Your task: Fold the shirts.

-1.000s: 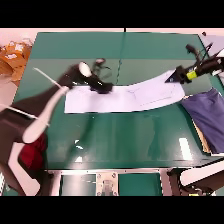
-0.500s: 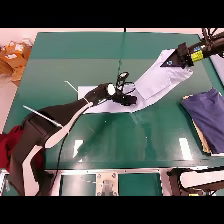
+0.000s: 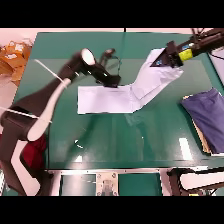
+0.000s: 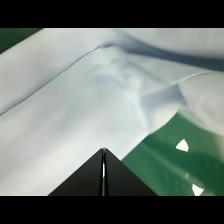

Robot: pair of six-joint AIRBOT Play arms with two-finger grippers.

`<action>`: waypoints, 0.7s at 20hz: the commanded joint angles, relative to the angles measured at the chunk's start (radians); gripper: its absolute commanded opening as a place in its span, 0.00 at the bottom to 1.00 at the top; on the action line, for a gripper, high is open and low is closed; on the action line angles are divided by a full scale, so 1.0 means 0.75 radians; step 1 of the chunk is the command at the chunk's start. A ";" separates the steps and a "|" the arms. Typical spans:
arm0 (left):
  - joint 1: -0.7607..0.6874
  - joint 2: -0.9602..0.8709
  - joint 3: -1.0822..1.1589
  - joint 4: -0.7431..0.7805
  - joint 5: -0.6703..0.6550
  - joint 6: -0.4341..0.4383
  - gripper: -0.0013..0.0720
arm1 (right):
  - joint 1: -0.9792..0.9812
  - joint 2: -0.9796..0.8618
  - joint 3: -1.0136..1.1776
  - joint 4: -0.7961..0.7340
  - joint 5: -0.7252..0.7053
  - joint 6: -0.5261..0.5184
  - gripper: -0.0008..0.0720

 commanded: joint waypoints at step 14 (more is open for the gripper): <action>0.500 0.150 0.146 0.082 -0.472 0.119 0.04 | 0.894 -0.435 -0.322 0.209 -1.430 0.244 0.59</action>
